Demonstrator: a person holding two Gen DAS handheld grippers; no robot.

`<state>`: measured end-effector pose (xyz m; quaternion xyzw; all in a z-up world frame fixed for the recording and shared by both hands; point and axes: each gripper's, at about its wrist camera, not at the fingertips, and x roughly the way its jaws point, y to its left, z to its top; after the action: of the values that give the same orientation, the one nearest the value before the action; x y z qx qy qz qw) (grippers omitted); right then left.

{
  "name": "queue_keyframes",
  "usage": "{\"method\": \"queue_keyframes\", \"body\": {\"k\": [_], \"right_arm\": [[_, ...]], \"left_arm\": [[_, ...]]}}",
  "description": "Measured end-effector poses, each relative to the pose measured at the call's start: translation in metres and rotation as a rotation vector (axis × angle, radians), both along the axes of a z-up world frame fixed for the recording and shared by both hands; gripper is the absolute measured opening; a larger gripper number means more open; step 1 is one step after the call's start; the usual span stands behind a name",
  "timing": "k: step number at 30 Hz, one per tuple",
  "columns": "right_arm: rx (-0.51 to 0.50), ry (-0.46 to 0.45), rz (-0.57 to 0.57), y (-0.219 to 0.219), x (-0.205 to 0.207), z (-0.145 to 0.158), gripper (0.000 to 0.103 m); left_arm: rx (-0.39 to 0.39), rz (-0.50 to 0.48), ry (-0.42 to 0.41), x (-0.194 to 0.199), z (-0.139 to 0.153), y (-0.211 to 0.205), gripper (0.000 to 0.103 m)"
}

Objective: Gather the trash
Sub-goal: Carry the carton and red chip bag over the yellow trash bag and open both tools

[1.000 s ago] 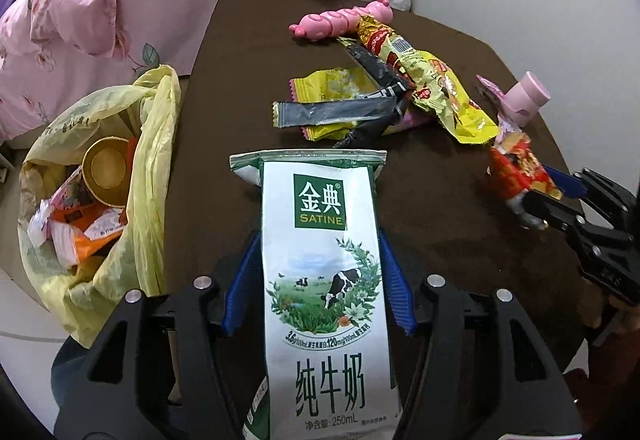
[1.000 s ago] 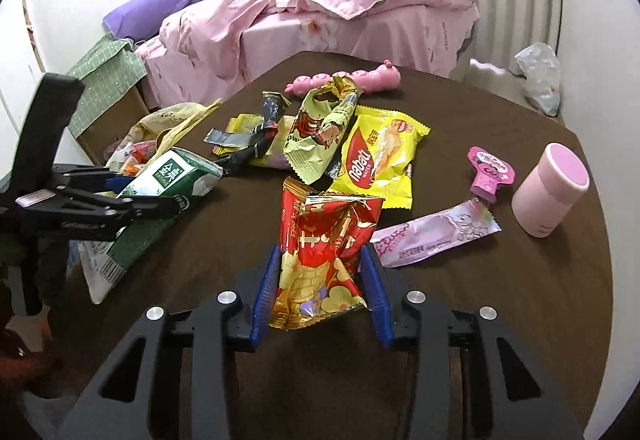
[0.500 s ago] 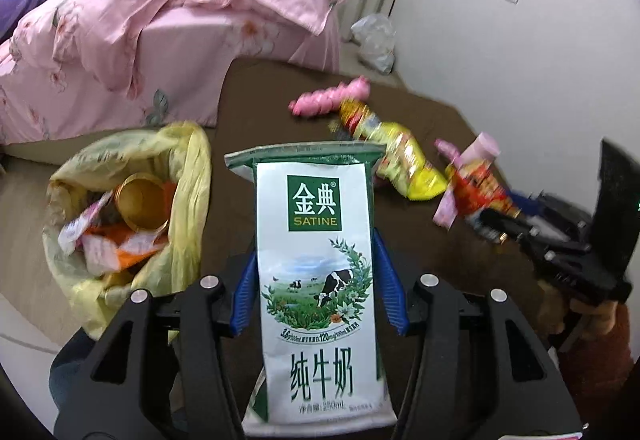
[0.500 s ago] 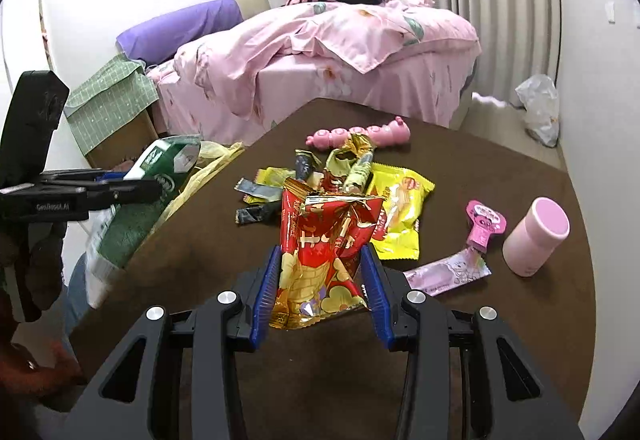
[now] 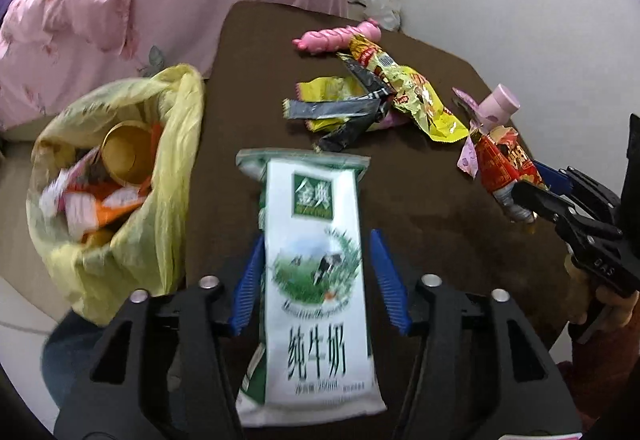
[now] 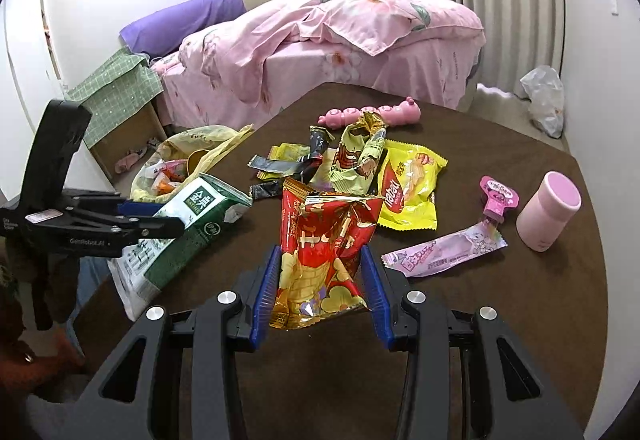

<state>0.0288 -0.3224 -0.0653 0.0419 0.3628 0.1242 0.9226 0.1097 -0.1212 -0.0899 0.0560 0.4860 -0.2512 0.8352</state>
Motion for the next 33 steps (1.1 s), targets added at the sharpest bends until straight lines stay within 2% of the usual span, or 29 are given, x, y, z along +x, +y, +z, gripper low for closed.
{"method": "queue_keyframes", "body": {"k": [7,9,12,14,17,19,22,23,26,27,28,29,30,33], "right_arm": [[-0.004,0.016,0.007,0.0,0.0,-0.006,0.039],[0.003,0.011,-0.002,-0.002,-0.001,-0.005,0.039],[0.013,-0.002,-0.011,-0.007,-0.003,-0.001,0.039],[0.023,-0.008,-0.015,-0.008,-0.002,0.001,0.039],[0.028,-0.019,-0.011,-0.005,0.0,0.005,0.039],[0.027,-0.026,-0.001,0.0,0.002,0.007,0.039],[0.011,-0.037,0.022,0.01,0.003,0.013,0.039],[0.003,-0.042,0.032,0.014,0.004,0.015,0.039],[-0.018,-0.051,0.042,0.021,0.006,0.02,0.039],[-0.016,-0.055,0.044,0.023,0.006,0.021,0.039],[-0.014,-0.057,0.044,0.024,0.005,0.022,0.039],[-0.014,-0.06,0.043,0.024,0.005,0.023,0.039],[-0.012,-0.06,0.039,0.024,0.005,0.023,0.039],[-0.008,-0.051,0.038,0.023,0.004,0.02,0.039]], "left_arm": [[0.141,-0.036,0.012,0.02,-0.014,-0.031,0.054],[0.114,-0.031,0.003,0.02,-0.009,-0.028,0.053],[0.002,-0.006,-0.033,0.015,0.015,-0.014,0.053],[-0.063,0.012,-0.077,0.01,0.035,-0.002,0.053],[-0.107,0.033,-0.147,0.0,0.058,0.013,0.052],[-0.124,0.042,-0.191,-0.006,0.069,0.02,0.048],[-0.143,0.073,-0.259,-0.011,0.083,0.033,0.033],[-0.148,0.086,-0.262,-0.009,0.085,0.035,0.028],[-0.174,0.107,-0.204,0.0,0.079,0.045,0.028],[-0.182,0.112,-0.179,0.002,0.074,0.047,0.029],[-0.189,0.117,-0.156,0.003,0.07,0.047,0.037],[-0.192,0.12,-0.133,0.004,0.064,0.046,0.052],[-0.189,0.123,-0.121,0.006,0.059,0.045,0.057],[-0.144,0.143,-0.085,0.016,0.041,0.034,0.057]]}}
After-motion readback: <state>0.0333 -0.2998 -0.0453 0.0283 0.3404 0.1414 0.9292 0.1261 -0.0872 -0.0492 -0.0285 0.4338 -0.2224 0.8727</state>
